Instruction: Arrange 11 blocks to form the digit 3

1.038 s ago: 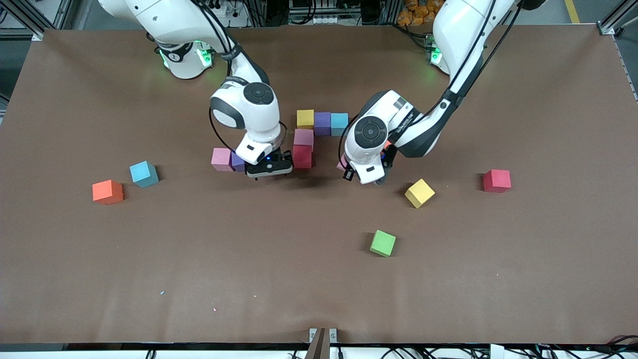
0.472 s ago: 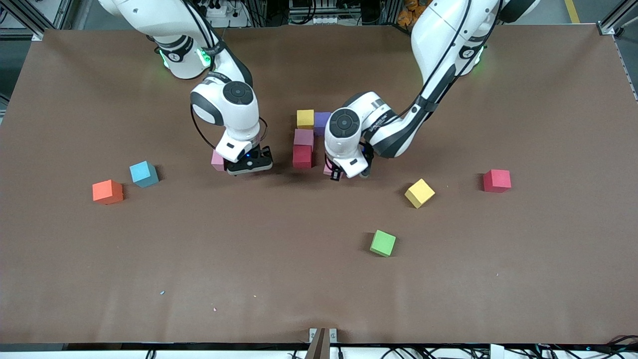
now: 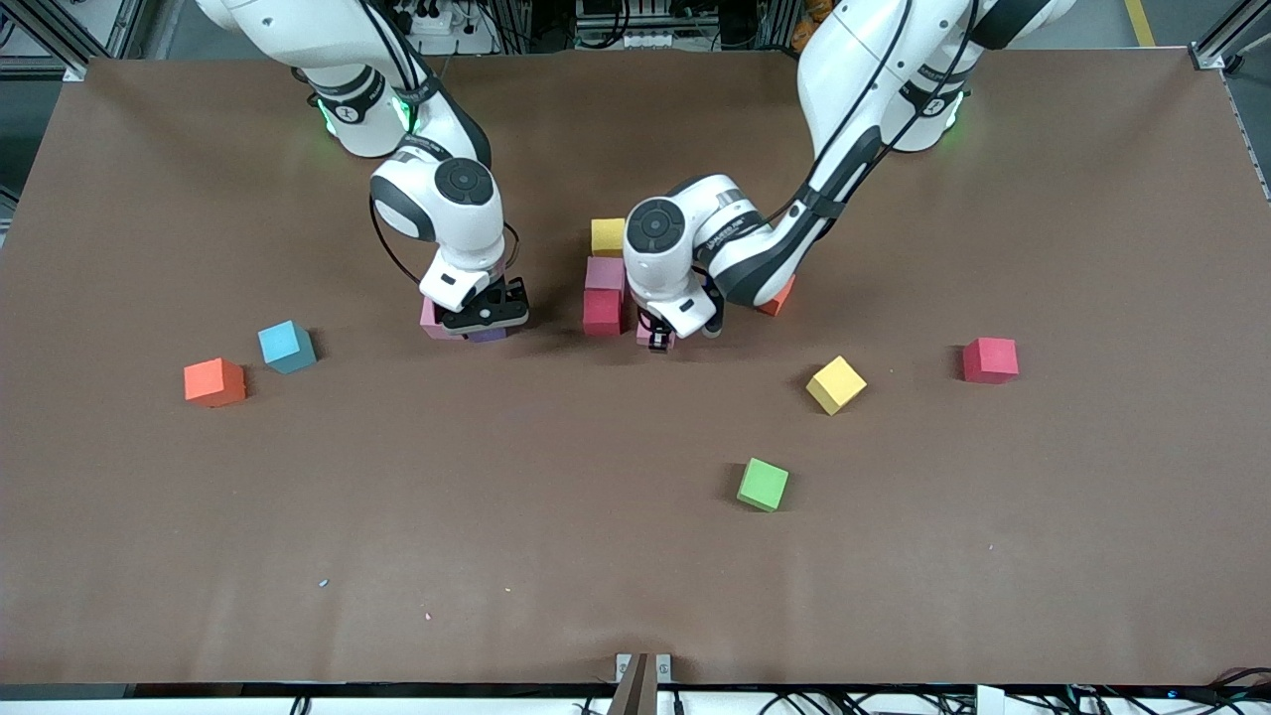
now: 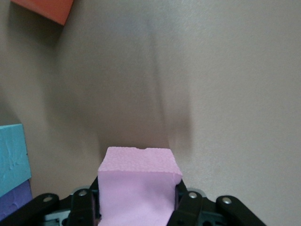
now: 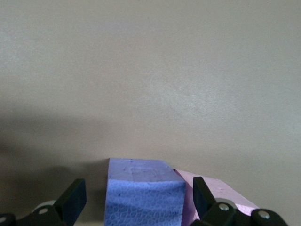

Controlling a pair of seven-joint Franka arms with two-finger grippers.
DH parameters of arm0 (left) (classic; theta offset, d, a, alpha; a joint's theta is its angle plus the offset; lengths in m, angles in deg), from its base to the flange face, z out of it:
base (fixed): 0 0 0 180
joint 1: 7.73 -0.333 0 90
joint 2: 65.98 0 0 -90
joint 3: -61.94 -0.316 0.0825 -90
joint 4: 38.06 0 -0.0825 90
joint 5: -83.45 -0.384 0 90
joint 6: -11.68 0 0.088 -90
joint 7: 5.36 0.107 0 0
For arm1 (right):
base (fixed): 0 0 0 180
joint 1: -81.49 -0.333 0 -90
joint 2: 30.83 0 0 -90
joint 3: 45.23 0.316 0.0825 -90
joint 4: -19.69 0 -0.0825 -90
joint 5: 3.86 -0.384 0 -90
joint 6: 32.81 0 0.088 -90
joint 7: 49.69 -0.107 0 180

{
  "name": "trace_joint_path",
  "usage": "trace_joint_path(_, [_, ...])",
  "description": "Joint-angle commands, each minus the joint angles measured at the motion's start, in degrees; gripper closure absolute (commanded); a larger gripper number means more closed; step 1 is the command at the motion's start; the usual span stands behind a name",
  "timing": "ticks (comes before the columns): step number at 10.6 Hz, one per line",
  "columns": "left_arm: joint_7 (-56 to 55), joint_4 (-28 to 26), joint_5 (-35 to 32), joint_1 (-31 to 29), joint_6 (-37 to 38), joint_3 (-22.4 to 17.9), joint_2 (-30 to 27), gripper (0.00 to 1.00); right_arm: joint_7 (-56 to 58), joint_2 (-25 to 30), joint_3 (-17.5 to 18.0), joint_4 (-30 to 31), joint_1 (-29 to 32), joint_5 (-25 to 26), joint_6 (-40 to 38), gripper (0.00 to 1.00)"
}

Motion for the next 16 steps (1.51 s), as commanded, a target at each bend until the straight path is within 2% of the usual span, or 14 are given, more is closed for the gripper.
trace_joint_path(1, [-2.77, 1.09, -1.88, 0.90, -0.28, -0.70, 0.56, 1.00, 0.58, 1.84, 0.57, 2.52, 1.04, -1.39, 1.46, 0.00])
trace_joint_path(3, [-5.75, 1.18, -2.75, 1.69, -0.28, -0.97, 0.30, 1.00, 0.58, 1.49, 0.57, 3.31, 1.04, -1.39, 1.90, 0.00])
trace_joint_path(5, [-9.44, 1.27, -6.61, 1.95, -0.28, -0.79, 0.29, 1.00, 0.58, 0.88, 0.40, 4.71, 1.65, -1.39, 5.40, 0.00])
trace_joint_path(10, [-10.60, 1.88, -7.15, 4.32, -0.19, -0.97, 0.29, 1.00, 0.76, -0.09, 0.40, 5.78, 2.18, -1.39, 6.91, 0.00])
trace_joint_path(12, [-10.86, 1.88, -7.42, 4.42, -0.19, -0.97, 0.38, 1.00, 0.76, -0.09, 0.40, 5.60, 2.18, -1.39, 7.00, 0.25])
trace_joint_path(14, [-12.34, 1.88, -7.85, 4.59, -0.19, -0.97, 0.47, 1.00, 0.76, -0.36, 0.49, 5.08, 2.27, -1.39, 7.00, 0.31])
trace_joint_path(16, [-14.71, 1.80, -8.47, 4.68, -0.19, -1.05, 0.56, 1.00, 0.67, -0.53, 0.49, 4.72, 2.27, -1.39, 7.00, 0.54])
